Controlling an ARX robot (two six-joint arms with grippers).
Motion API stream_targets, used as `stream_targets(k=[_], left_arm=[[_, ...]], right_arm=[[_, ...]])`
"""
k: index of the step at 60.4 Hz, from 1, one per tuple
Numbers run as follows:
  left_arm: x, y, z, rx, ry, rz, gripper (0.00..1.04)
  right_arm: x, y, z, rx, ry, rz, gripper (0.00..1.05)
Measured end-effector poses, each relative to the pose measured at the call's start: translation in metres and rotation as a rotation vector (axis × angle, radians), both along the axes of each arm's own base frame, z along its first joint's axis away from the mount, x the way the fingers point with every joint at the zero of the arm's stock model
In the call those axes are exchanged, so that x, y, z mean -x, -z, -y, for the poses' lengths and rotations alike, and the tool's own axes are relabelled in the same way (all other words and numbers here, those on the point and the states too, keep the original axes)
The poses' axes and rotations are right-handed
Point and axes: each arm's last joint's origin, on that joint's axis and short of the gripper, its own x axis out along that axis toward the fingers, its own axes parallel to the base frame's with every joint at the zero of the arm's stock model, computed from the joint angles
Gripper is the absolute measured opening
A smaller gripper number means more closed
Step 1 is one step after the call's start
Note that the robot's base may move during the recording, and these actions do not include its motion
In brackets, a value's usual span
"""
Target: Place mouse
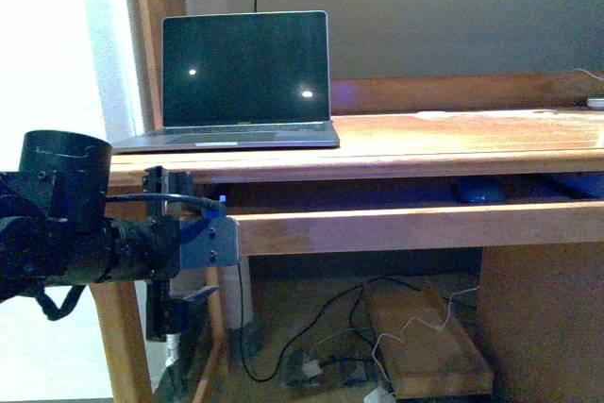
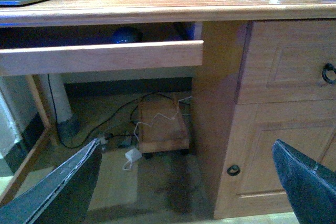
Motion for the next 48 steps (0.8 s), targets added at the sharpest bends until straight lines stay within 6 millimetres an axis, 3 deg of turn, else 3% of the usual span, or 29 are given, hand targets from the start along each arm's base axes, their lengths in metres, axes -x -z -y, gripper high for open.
stream_targets(k=[15,26,48], left_arm=[[0.056,-0.004,0.013,0.144,0.028,-0.226,0.97],[0.08,-0.01,0.023,0.264,0.023,-0.319,0.97],[0.129,-0.036,0.044,0.77,-0.108,-0.609,0.97]], right_arm=[[0.0,0.0,0.0,0.0,0.0,0.0,0.97],[0.0,0.0,0.0,0.0,0.0,0.0,0.97],[0.0,0.0,0.0,0.0,0.0,0.0,0.97]])
